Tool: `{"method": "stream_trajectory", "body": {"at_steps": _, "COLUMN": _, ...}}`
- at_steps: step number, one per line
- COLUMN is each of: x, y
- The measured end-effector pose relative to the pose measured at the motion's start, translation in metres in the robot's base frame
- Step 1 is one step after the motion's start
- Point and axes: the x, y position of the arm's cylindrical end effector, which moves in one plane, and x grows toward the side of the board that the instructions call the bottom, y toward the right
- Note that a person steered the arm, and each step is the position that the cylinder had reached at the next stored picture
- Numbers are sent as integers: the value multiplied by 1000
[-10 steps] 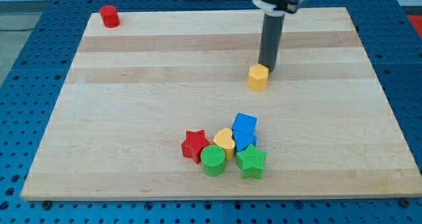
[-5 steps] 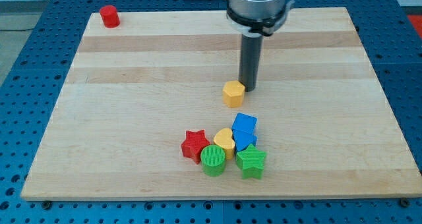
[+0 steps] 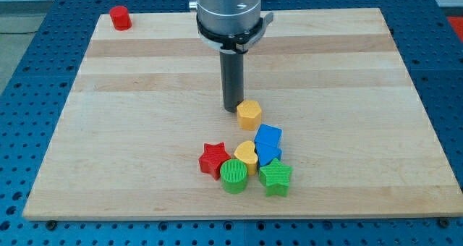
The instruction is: Place the yellow hexagon above the yellow heart
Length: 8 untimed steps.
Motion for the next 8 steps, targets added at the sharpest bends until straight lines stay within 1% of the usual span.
{"method": "stream_trajectory", "body": {"at_steps": 1, "x": -14, "y": 21}}
{"method": "stream_trajectory", "body": {"at_steps": 2, "x": -18, "y": 65}}
{"method": "stream_trajectory", "body": {"at_steps": 3, "x": -10, "y": 70}}
{"method": "stream_trajectory", "body": {"at_steps": 5, "x": -1, "y": 16}}
{"method": "stream_trajectory", "body": {"at_steps": 6, "x": 19, "y": 15}}
{"method": "stream_trajectory", "body": {"at_steps": 8, "x": 32, "y": 3}}
